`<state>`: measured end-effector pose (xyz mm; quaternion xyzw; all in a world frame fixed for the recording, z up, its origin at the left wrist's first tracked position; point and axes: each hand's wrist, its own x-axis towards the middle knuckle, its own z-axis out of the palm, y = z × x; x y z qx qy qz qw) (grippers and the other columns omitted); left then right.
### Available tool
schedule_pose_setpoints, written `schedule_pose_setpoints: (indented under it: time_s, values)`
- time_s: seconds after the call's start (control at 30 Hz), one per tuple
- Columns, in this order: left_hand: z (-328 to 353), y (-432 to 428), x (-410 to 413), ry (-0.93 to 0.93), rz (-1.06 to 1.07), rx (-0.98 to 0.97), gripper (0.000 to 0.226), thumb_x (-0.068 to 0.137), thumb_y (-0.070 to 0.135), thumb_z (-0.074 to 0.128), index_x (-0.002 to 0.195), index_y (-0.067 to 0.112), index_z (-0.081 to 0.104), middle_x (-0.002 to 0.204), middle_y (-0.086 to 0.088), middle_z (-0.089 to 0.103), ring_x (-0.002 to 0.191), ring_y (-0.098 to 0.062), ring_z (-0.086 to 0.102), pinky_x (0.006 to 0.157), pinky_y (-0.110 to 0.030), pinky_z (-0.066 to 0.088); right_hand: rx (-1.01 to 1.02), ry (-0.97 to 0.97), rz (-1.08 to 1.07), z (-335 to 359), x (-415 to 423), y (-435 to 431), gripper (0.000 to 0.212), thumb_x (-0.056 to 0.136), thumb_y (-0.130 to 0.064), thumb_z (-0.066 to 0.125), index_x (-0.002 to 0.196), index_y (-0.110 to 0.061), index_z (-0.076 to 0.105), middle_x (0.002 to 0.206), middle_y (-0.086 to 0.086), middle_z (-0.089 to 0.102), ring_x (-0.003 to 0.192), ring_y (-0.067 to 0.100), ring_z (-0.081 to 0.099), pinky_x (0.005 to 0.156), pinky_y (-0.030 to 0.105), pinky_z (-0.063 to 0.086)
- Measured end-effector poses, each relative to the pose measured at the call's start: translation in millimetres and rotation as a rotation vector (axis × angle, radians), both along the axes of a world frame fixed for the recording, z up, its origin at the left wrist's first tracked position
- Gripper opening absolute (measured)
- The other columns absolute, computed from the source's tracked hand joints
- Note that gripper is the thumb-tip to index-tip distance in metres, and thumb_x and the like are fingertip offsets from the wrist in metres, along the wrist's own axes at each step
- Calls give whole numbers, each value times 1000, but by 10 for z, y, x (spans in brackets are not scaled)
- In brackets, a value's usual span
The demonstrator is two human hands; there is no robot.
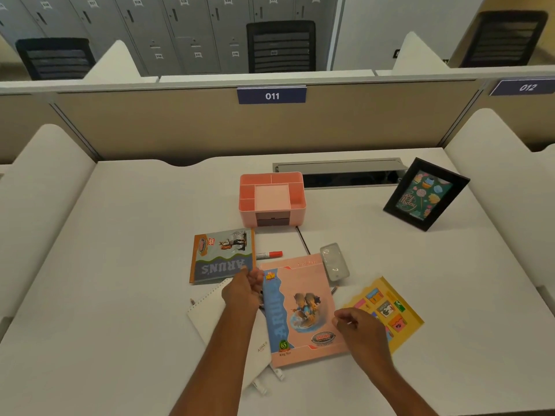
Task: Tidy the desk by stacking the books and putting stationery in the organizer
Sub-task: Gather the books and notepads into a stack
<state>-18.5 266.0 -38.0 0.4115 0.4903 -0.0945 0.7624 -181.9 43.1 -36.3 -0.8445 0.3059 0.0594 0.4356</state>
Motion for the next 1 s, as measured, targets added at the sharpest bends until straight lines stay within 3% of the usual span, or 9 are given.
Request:
schedule_pose_setpoints:
  time_s: [0.1, 0.2, 0.3, 0.4, 0.7, 0.77, 0.83, 0.9, 1.0]
  values:
    - [10, 8, 59, -30, 70, -29, 20, 101, 15, 67, 89, -1, 64, 74, -13, 71, 44, -12, 66, 44, -22, 56, 32, -15, -2, 23, -20, -12, 12, 92, -21, 76, 96, -31, 79, 92, -17, 75, 87, -1, 68, 69, 14, 50]
    - [76, 62, 59, -116, 97, -48, 16, 100, 17, 69, 98, 2, 63, 76, -10, 66, 50, -12, 64, 46, -21, 55, 72, -21, -4, 63, -21, -17, 13, 92, -19, 75, 94, -31, 80, 90, -18, 75, 88, 1, 70, 73, 22, 57]
    - [203, 150, -55, -239, 117, -88, 17, 103, 12, 64, 118, 4, 62, 96, -15, 73, 82, -23, 74, 68, -27, 65, 120, -26, -14, 126, 1, -10, 15, 93, -17, 74, 94, -31, 80, 88, -16, 76, 86, 2, 71, 75, 27, 60]
    - [328, 244, -292, -304, 78, -90, 18, 103, 9, 62, 121, 8, 60, 109, -17, 75, 101, -29, 76, 88, -37, 63, 179, -55, -20, 174, 19, 5, 17, 93, -15, 74, 94, -30, 80, 82, -14, 77, 79, 1, 71, 69, 20, 56]
    - [206, 663, -852, -322, -30, -5, 24, 101, 11, 65, 124, 10, 62, 110, -15, 78, 99, -32, 77, 86, -39, 64, 245, -48, 119, 265, 133, 249, 26, 92, -8, 73, 91, -32, 81, 86, -13, 78, 83, 6, 74, 66, 23, 60]
    - [144, 773, -856, -266, -69, 25, 21, 100, 12, 66, 120, 7, 63, 110, -19, 76, 98, -33, 76, 83, -38, 65, 233, -9, 199, 229, 182, 402, 21, 91, -12, 75, 91, -33, 81, 86, -16, 77, 82, 7, 73, 71, 32, 64]
    - [112, 846, -846, -232, -108, 54, 18, 99, 13, 68, 115, 3, 65, 107, -22, 75, 93, -32, 76, 79, -37, 66, 182, 26, 324, 185, 260, 600, 16, 94, -17, 73, 97, -31, 80, 90, -19, 75, 84, 1, 71, 79, 32, 62]
    - [79, 899, -857, -188, -166, 154, 19, 96, 19, 74, 109, 6, 70, 99, -20, 77, 87, -29, 76, 81, -38, 66, 124, 43, 462, 161, 369, 816, 17, 97, -21, 68, 109, -25, 79, 100, -15, 73, 88, 3, 69, 83, 33, 61]
    - [-40, 988, -890, -123, -336, 557, 26, 85, 45, 84, 101, 25, 79, 84, -3, 80, 73, -23, 73, 80, -42, 64, -7, 70, 622, 140, 538, 1086, 31, 96, -33, 67, 126, -24, 72, 116, -2, 73, 98, 12, 67, 88, 36, 56]
